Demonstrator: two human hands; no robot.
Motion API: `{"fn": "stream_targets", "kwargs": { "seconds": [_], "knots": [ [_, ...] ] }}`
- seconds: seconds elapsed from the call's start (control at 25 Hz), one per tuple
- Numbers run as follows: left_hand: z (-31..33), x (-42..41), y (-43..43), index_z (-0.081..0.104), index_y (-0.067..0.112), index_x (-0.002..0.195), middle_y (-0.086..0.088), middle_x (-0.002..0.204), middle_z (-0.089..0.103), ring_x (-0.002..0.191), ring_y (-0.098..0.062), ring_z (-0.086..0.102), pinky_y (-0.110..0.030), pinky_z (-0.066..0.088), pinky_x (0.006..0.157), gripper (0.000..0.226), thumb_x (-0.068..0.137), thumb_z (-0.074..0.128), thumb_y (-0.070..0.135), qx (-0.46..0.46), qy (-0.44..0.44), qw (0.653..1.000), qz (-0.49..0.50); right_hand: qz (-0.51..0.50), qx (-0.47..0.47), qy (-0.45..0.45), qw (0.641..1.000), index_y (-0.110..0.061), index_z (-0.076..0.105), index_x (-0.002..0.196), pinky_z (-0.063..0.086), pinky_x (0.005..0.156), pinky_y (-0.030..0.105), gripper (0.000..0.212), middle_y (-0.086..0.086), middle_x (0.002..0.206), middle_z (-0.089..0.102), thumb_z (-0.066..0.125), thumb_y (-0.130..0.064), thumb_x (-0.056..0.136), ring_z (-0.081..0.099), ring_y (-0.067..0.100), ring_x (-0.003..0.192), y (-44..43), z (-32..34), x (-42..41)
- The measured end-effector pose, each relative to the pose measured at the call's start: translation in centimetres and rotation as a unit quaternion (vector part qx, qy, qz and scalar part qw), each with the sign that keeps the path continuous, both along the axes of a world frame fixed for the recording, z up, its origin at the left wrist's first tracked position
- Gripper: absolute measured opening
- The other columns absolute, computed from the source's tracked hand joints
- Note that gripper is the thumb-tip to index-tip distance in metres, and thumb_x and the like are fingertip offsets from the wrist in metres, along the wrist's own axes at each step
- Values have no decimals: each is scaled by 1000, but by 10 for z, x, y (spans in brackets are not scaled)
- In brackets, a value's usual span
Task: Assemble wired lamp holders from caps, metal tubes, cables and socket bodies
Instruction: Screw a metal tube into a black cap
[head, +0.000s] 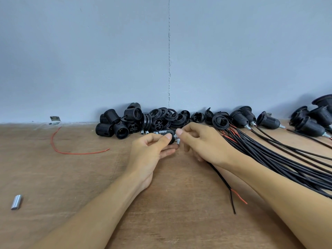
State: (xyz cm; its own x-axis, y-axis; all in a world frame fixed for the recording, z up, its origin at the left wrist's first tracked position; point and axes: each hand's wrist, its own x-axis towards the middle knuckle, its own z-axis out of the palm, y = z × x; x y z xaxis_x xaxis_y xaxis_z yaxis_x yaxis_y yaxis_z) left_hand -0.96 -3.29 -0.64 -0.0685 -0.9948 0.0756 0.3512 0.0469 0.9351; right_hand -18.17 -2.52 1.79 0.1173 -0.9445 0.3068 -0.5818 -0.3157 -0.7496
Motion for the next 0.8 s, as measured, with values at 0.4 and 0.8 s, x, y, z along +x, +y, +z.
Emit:
{"fn": "stream_targets", "kwargs": {
  "seconds": [0.4, 0.8],
  "knots": [
    [1, 1, 2, 71, -4, 87, -11, 86, 78, 84, -29, 78, -25, 61, 68, 13, 88, 76, 8, -4, -22, 1000, -6, 9, 13, -15, 1000, -16, 63, 81, 39, 42, 23, 30, -4, 58, 64, 57, -39, 99, 48, 13, 38, -1, -1, -1],
    [3, 0, 4, 70, -2, 85, -9, 78, 77, 78, -28, 78, -25, 60, 65, 14, 89, 76, 11, -4, -33, 999, -6, 8, -3, 40, 999, -13, 64, 79, 36, 49, 9, 36, -8, 56, 65, 53, -37, 102, 51, -1, 44, -2, 0, -1]
  ]
}}
